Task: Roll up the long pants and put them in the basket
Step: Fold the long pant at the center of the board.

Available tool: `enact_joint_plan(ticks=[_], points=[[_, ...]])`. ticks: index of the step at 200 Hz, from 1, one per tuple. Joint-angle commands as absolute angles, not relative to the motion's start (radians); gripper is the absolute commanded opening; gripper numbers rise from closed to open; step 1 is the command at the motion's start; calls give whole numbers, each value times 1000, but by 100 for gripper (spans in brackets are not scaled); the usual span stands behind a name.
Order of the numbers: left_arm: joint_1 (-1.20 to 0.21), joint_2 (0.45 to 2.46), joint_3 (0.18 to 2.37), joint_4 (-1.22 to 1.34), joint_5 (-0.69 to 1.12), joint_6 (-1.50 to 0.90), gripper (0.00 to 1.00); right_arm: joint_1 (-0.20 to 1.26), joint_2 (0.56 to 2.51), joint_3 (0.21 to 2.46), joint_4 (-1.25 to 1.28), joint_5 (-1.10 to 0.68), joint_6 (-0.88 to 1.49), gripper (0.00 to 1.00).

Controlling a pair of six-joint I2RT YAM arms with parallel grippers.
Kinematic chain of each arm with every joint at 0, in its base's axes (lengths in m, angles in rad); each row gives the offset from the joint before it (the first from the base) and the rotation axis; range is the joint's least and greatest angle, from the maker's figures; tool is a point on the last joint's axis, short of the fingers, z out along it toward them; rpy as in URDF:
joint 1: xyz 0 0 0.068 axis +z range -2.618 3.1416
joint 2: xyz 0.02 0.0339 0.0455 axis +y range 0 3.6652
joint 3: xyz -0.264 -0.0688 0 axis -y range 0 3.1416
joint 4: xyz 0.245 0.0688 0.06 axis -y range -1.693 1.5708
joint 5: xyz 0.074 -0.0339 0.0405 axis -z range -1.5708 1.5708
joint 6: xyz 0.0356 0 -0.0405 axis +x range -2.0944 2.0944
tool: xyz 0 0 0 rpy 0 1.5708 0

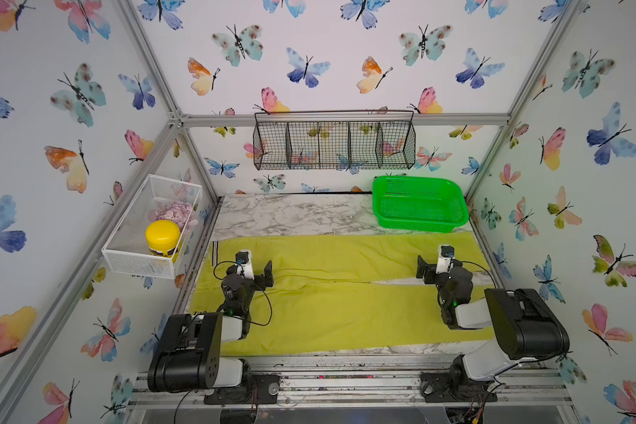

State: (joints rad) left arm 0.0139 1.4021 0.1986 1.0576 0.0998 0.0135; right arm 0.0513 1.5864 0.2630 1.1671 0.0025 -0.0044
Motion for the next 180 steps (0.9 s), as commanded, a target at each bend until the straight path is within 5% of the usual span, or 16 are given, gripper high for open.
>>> enact_joint_plan(ticks=[1, 180], points=[[10, 1406, 209, 1066, 55, 2, 98, 48, 1584, 271, 1174, -11, -2, 100], [10, 1405, 209, 1065, 55, 3, 98, 48, 1585, 275, 1169, -11, -2, 100]])
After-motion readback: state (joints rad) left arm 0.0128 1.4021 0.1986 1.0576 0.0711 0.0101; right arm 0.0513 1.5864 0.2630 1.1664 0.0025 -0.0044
